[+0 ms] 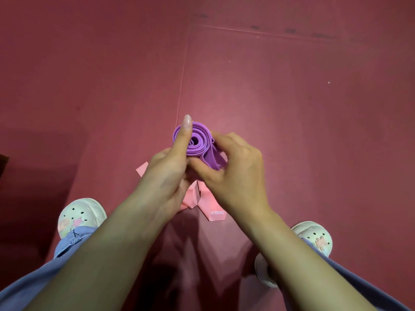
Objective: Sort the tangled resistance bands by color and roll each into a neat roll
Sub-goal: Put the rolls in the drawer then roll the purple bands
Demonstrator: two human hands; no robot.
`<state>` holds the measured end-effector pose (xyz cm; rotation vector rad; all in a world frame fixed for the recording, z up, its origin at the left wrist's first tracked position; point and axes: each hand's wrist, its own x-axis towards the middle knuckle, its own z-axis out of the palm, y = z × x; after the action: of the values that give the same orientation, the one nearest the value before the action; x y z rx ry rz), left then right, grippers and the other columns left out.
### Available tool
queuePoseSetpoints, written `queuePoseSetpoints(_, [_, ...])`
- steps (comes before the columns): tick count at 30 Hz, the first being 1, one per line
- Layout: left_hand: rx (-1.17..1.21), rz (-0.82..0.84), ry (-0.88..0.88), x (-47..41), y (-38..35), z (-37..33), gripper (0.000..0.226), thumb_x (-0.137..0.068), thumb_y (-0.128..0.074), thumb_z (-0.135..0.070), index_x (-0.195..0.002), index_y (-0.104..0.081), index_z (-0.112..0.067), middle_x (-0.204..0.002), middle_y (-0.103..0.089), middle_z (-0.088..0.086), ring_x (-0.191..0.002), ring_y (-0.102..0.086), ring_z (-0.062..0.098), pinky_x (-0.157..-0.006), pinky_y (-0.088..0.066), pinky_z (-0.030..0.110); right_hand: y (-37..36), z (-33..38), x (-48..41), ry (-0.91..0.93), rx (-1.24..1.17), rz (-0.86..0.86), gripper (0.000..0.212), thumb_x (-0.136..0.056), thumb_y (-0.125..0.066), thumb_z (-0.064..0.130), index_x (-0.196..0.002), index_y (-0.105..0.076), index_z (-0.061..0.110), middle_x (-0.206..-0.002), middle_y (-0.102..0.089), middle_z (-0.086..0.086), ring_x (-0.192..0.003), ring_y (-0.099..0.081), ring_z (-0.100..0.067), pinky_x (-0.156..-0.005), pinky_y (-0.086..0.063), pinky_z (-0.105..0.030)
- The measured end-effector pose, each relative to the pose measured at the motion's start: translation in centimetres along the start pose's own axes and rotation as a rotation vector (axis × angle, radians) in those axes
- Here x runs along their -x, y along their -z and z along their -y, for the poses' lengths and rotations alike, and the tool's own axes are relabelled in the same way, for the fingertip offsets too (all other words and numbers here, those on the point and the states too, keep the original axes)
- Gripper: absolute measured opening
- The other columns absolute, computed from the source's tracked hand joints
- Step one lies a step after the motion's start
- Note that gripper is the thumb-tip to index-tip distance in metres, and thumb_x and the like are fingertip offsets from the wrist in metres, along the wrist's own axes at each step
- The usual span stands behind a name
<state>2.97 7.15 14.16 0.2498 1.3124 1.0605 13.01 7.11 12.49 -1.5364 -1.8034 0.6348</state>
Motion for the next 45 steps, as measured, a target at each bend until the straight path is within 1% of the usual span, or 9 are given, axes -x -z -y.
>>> queuePoseSetpoints(3, [-0.126,0.109,0.032,-0.1,0.6,-0.7,0.071,-0.056,-0.063,-0.064,-0.102,-0.073,-0.01,-0.098,-0.075,0.01,-0.091,-0.072,0.018,-0.079,-0.057,0.032,0.9,-0.5,-0.7,0.008,-0.028,0.047,0.031,-0.075,-0.076,0.037,-0.104,-0.071,0.027,-0.077,-0.063,0.004,-0.075,-0.056,-0.018,-0.069,-0.046,-0.037])
queuePoseSetpoints(9, [-0.197,0.066,-0.076,0.1,1.6,-1.8,0.037,-0.059,-0.077,-0.039,-0.082,-0.076,-0.01,-0.107,-0.07,0.02,-0.091,-0.069,0.022,-0.097,-0.051,0.039,2.0,-1.3,-1.0,-0.007,-0.015,0.195,0.04,-0.077,-0.075,0.038,-0.116,-0.066,0.031,-0.082,-0.061,0.011,-0.078,-0.049,-0.014,-0.074,-0.042,-0.03])
queuePoseSetpoints(13, [-0.147,0.048,-0.092,-0.4,2.0,-1.5,0.055,-0.057,-0.078,-0.025,-0.105,-0.069,0.0,-0.1,-0.072,0.02,-0.087,-0.068,0.025,-0.078,-0.058,0.03,2.2,-1.2,-1.2,-0.025,-0.227,0.266,0.043,-0.075,-0.079,0.025,-0.116,-0.066,0.028,-0.09,-0.062,0.014,-0.08,-0.055,0.002,-0.076,-0.038,-0.01])
queuePoseSetpoints(17, [-0.08,-0.005,-0.143,-0.4,1.8,-1.3,0.07,-0.05,-0.08,-0.02,-0.114,-0.063,0.0,-0.085,-0.073,0.016,-0.063,-0.068,0.019,-0.05,-0.051,0.021,2.4,-1.0,-1.3,-0.124,-0.526,0.387,0.042,-0.072,-0.081,0.014,-0.107,-0.064,0.03,-0.103,-0.07,0.007,-0.097,-0.065,-0.003,-0.09,-0.05,-0.023])
queuePoseSetpoints(23, [-0.172,0.011,-0.197,-0.5,1.7,-1.2,0.071,-0.045,-0.089,-0.014,-0.111,-0.065,-0.005,-0.095,-0.073,0.02,-0.088,-0.072,0.029,-0.084,-0.057,0.035,3.1,-1.0,-1.7,-0.314,-0.789,0.377,0.027,-0.084,-0.07,0.024,-0.108,-0.064,0.013,-0.1,-0.071,-0.002,-0.089,-0.065,-0.013,-0.078,-0.047,-0.019])
queuePoseSetpoints(27, [-0.144,0.033,-0.228,-0.3,1.7,-1.2,0.079,-0.039,-0.084,-0.024,-0.112,-0.062,-0.005,-0.088,-0.074,0.015,-0.077,-0.072,0.026,-0.071,-0.059,0.031,3.1,-1.5,-1.7,-0.429,-0.911,0.458,0.028,-0.085,-0.069,0.022,-0.11,-0.062,0.015,-0.095,-0.066,-0.007,-0.082,-0.057,-0.02,-0.077,-0.043,-0.037])
queuePoseSetpoints(35, [-0.076,0.133,-0.185,0.2,1.4,-1.6,0.068,-0.051,-0.078,-0.031,-0.111,-0.061,-0.004,-0.092,-0.075,0.012,-0.084,-0.069,0.022,-0.084,-0.056,0.032,3.1,-1.7,-2.0,-0.465,-1.073,0.45,0.036,-0.08,-0.071,0.013,-0.116,-0.063,0.011,-0.095,-0.07,-0.004,-0.078,-0.067,-0.014,-0.071,-0.052,-0.024])
queuePoseSetpoints(40, [-0.091,0.134,-0.185,0.3,1.3,-1.6,0.08,-0.045,-0.08,-0.033,-0.118,-0.058,-0.006,-0.082,-0.074,0.005,-0.07,-0.07,0.014,-0.063,-0.055,0.021,2.8,-1.8,-1.8,-0.458,-0.953,0.426,0.034,-0.074,-0.075,0.017,-0.107,-0.066,0.016,-0.097,-0.069,-0.009,-0.087,-0.065,-0.021,-0.084,-0.049,-0.039])
queuePoseSetpoints(45, [-0.086,0.123,-0.182,0.2,1.4,-1.7,0.085,-0.039,-0.082,-0.033,-0.117,-0.058,-0.009,-0.083,-0.075,0.007,-0.075,-0.07,0.018,-0.078,-0.056,0.031,2.8,-1.8,-2.0,-0.511,-1.086,0.447,0.043,-0.07,-0.076,0.011,-0.111,-0.064,0.016,-0.093,-0.07,-0.006,-0.081,-0.066,-0.02,-0.077,-0.053,-0.03])
